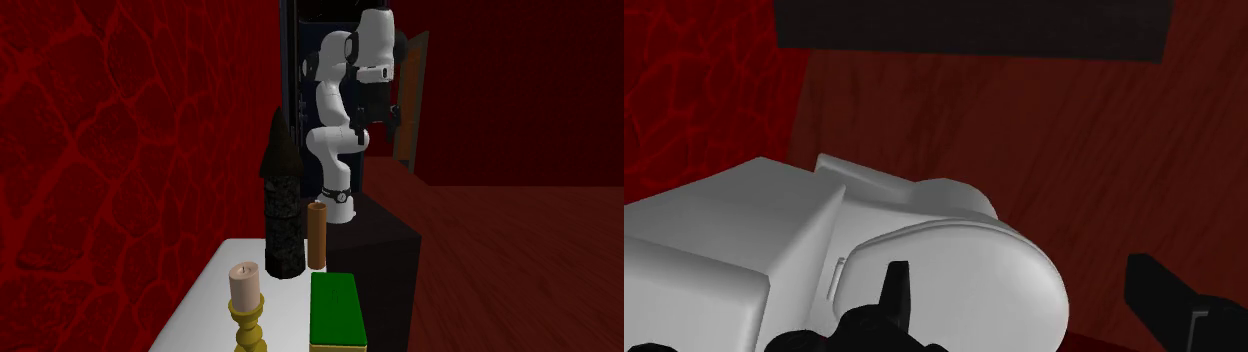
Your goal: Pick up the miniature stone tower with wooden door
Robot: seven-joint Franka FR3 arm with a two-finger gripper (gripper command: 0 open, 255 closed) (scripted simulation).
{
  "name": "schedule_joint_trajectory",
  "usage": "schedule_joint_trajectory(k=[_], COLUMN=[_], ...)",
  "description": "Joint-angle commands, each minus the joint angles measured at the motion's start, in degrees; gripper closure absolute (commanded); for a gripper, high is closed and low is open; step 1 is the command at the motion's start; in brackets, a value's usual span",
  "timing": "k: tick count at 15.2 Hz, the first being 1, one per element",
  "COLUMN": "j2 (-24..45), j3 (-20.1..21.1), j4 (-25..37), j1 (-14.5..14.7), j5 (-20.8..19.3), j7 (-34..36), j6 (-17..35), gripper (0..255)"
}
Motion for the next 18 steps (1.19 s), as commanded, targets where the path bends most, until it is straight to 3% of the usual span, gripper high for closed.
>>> schedule_joint_trajectory(k=[1, 11, 18], j2=[1.11, 9.61, 17.99], j3=[-0.83, -6.06, -11.2], j4=[-1.09, -3.14, -0.86], j1=[-1.11, -5.68, -6.2], j5=[-0.76, -2.47, -0.21], j7=[-0.06, -0.91, -3.01], j6=[6.18, 35.27, 54.33], gripper=[0, 0, 0])
